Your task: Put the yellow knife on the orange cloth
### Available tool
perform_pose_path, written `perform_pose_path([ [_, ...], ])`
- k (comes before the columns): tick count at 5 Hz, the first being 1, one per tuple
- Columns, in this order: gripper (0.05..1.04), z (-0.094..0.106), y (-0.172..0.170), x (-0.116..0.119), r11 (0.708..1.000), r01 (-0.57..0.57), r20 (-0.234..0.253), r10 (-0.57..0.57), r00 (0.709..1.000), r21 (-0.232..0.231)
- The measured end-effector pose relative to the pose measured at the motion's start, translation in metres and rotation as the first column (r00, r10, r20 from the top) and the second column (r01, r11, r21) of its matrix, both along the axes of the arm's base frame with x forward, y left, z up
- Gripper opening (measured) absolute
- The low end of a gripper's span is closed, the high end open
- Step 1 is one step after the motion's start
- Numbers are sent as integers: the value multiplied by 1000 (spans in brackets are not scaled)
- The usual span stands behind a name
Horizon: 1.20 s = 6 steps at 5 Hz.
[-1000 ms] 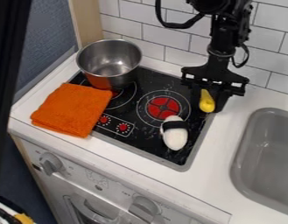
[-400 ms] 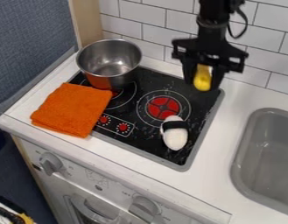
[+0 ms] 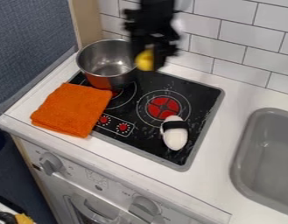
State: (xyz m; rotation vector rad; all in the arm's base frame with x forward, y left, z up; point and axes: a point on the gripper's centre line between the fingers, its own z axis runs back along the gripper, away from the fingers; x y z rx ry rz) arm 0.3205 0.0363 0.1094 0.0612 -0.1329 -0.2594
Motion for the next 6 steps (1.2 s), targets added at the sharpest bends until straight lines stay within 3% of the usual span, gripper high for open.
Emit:
perform_pose_path([
  [1, 559, -1, 41, -40, 1000, -24, -19, 24, 1000, 7],
  [2, 559, -9, 84, -81, 988, -156, -25, 156, 987, 14],
  [3, 559, -22, 100, -106, 984, -175, -58, 177, 983, 35],
  [4, 559, -31, 109, -116, 987, -139, -79, 145, 986, 77],
  [6, 559, -63, 107, -115, 990, -77, -228, 101, 968, 114],
])
